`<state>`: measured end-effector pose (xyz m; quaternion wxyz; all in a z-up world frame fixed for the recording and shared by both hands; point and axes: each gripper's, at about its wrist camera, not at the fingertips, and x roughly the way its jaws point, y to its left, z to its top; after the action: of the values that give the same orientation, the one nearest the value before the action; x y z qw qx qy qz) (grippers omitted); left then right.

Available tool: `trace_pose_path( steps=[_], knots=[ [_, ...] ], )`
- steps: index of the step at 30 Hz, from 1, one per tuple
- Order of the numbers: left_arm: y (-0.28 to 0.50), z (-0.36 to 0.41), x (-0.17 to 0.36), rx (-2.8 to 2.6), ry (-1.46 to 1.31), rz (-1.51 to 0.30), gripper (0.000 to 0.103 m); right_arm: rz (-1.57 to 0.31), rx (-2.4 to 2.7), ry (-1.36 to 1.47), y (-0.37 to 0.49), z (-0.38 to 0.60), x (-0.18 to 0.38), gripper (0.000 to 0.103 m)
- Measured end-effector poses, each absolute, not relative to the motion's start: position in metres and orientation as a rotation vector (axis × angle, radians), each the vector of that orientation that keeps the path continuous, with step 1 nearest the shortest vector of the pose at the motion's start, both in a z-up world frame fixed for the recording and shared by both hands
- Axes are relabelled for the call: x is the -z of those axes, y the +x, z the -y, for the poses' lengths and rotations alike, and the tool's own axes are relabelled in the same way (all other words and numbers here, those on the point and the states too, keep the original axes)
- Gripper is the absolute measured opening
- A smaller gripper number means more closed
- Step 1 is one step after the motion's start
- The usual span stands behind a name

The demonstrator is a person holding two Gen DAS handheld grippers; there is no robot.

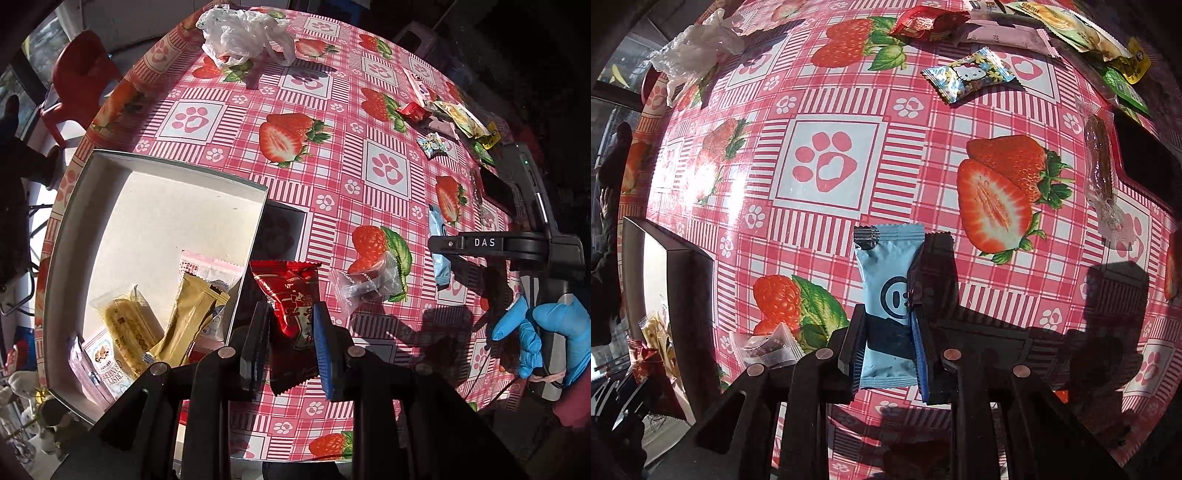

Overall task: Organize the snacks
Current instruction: 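Carry both packets into the white tray and open both grippers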

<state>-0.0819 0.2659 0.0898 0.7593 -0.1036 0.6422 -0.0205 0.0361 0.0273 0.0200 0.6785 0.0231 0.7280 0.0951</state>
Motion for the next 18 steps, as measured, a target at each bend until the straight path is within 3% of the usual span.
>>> trace_pose_path(
  steps=[18],
  knots=[
    [-0.112, -0.344, -0.083, -0.136, -0.289, -1.383, 0.026, -1.615, -0.545, 0.041, -0.026, -0.159, -0.076, 0.024]
  ],
)
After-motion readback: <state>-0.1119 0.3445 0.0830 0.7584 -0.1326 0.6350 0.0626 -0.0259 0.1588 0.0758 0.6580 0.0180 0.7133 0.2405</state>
